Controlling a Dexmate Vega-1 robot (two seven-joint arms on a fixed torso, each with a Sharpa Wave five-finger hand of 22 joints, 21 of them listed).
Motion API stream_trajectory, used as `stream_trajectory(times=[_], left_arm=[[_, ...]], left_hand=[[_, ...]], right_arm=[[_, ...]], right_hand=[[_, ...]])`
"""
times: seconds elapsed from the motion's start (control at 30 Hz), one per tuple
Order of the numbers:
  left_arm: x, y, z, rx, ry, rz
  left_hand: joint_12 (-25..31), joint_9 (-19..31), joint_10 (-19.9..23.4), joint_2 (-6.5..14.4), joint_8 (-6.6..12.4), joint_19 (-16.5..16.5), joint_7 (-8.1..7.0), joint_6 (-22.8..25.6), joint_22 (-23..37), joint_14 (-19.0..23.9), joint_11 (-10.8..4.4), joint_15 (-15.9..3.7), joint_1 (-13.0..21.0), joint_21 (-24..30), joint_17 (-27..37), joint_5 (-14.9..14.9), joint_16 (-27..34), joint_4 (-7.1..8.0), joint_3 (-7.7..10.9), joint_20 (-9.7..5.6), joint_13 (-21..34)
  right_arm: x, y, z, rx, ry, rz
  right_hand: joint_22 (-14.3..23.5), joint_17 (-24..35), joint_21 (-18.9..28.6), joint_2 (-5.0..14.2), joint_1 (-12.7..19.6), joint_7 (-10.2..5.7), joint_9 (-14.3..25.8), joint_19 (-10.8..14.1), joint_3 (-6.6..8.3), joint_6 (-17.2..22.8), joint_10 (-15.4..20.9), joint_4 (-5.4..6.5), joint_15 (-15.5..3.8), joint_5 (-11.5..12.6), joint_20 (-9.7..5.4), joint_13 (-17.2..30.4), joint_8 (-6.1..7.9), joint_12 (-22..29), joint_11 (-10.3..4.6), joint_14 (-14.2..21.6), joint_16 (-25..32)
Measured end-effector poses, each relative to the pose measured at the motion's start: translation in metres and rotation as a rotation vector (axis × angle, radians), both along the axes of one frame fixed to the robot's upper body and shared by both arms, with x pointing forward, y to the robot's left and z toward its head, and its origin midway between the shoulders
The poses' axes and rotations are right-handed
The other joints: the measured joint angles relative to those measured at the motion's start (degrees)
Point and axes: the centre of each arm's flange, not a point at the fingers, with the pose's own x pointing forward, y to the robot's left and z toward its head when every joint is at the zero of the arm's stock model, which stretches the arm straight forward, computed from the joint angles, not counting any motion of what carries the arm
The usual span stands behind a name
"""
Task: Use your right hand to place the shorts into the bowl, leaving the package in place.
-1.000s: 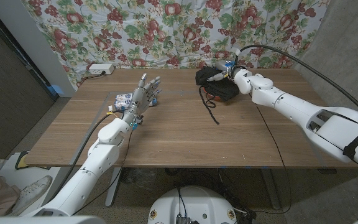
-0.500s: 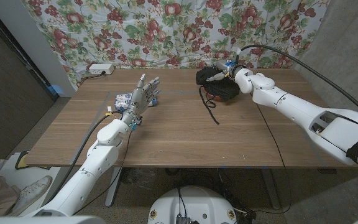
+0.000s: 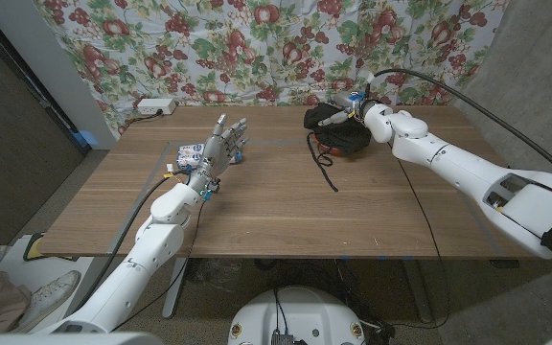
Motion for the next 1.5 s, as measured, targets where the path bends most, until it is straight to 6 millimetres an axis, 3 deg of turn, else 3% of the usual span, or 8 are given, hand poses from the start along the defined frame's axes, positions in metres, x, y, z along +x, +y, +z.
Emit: stream_trajectory(times=[0.17,0.3,0.53,0.73,0.9,1.2,1.37,1.5], left_arm=[[0.0,0.0,-0.001,0.001,-0.002,-0.003],[0.0,0.0,0.0,0.003,-0.004,-0.005],[0.003,0.001,0.003,0.013,-0.013,-0.015],[0.006,0.002,0.006,0.021,-0.018,-0.021],[0.008,0.002,0.008,0.025,-0.02,-0.028],[0.012,-0.004,0.017,0.04,-0.014,-0.038],[0.014,-0.01,0.022,0.05,-0.013,-0.043],[0.015,-0.015,0.026,0.056,-0.015,-0.045]], left_hand=[[0.0,0.0,0.0,0.0,0.0,0.0,0.0,0.0,0.0,0.0,0.0,0.0,0.0,0.0,0.0,0.34,0.0,0.0,0.0,0.0,0.0],[0.0,0.0,0.0,0.0,0.0,0.0,0.0,0.0,0.0,0.0,0.0,0.0,0.0,0.0,0.0,0.34,0.0,0.0,0.0,0.0,0.0],[0.0,0.0,-0.01,0.0,-0.25,0.0,0.0,0.0,0.0,0.0,-0.01,0.0,0.0,0.0,0.01,0.34,0.0,-0.24,-0.24,0.0,0.0],[0.0,0.0,-0.01,0.31,-0.25,0.0,0.0,0.0,0.0,0.0,-0.01,0.0,0.31,0.0,0.01,0.34,0.0,-0.24,-0.24,0.0,0.0],[0.0,0.0,-0.01,0.31,-0.25,0.0,0.0,0.0,0.0,0.0,-0.01,0.0,0.31,0.0,0.01,0.34,0.0,-0.24,-0.24,0.0,0.0],[0.0,0.0,-0.01,0.31,-0.25,0.0,0.0,0.0,0.0,0.0,-0.01,0.0,0.31,0.0,0.01,0.33,0.0,-0.24,-0.24,0.01,0.0],[0.0,0.0,-0.01,0.31,-0.25,0.0,0.0,0.0,0.0,0.0,-0.01,0.0,0.31,0.0,0.01,0.33,0.0,-0.24,-0.24,0.0,0.0],[0.0,0.0,-0.01,0.31,-0.25,0.0,0.0,0.0,0.0,0.0,-0.01,0.0,0.31,0.0,0.01,0.33,0.0,-0.24,-0.24,0.0,0.0]], right_arm=[[-0.006,0.001,0.002,0.004,-0.01,0.01],[-0.01,0.002,0.003,0.009,-0.019,0.017],[-0.017,0.002,0.005,0.032,-0.034,0.037],[-0.023,0.003,0.008,0.055,-0.047,0.056],[-0.028,0.003,0.01,0.074,-0.059,0.071],[-0.039,0.0,0.018,0.102,-0.094,0.098],[-0.047,-0.001,0.023,0.104,-0.12,0.118],[-0.052,-0.003,0.026,0.108,-0.137,0.131]], right_hand=[[0.0,-0.83,-1.5,0.38,-1.71,0.23,-0.64,-1.02,-1.13,-0.36,-0.73,0.64,0.83,0.7,0.2,-0.78,0.0,-0.67,0.73,-1.42,0.0],[0.08,-1.67,-2.38,2.14,-4.62,-0.09,-1.28,-0.63,-2.42,0.39,-0.71,1.94,0.19,0.82,-0.11,-1.7,0.0,-0.84,0.71,-1.16,0.72],[0.16,-3.03,-4.84,5.28,-13.12,-0.4,-2.58,-0.27,-4.56,1.31,-0.01,6.21,0.93,0.42,0.11,-3.38,0.32,-0.84,0.96,-1.23,0.72],[0.16,-3.8,-7.39,8.13,-18.33,-0.19,-3.43,-2.7,-5.81,1.71,-0.21,7.58,2.38,-0.53,2.55,-4.54,0.32,-1.22,1.25,-2.7,0.72],[0.16,-4.32,-9.54,9.73,-20.87,-0.39,-3.98,-4.6,-6.28,1.5,-0.84,7.55,2.68,-1.19,3.79,-5.34,0.32,-1.31,1.47,-3.88,0.72],[0.16,-4.58,-11.19,9.9,-22.61,-0.74,-4.25,-5.76,-7.07,0.71,-1.74,7.24,2.62,-1.86,4.94,-5.87,0.0,-1.51,1.54,-4.41,0.72],[0.16,-4.85,-11.99,10.4,-23.5,-0.78,-4.5,-5.99,-7.32,0.05,-2.28,7.0,2.57,-2.19,7.32,-6.19,0.0,-1.72,1.02,-4.79,0.72],[0.16,-4.86,-12.32,10.52,-23.91,-0.97,-4.5,-6.11,-7.55,-0.15,-2.36,6.76,2.27,-2.2,7.4,-6.41,0.0,-1.72,0.94,-5.09,0.72]])
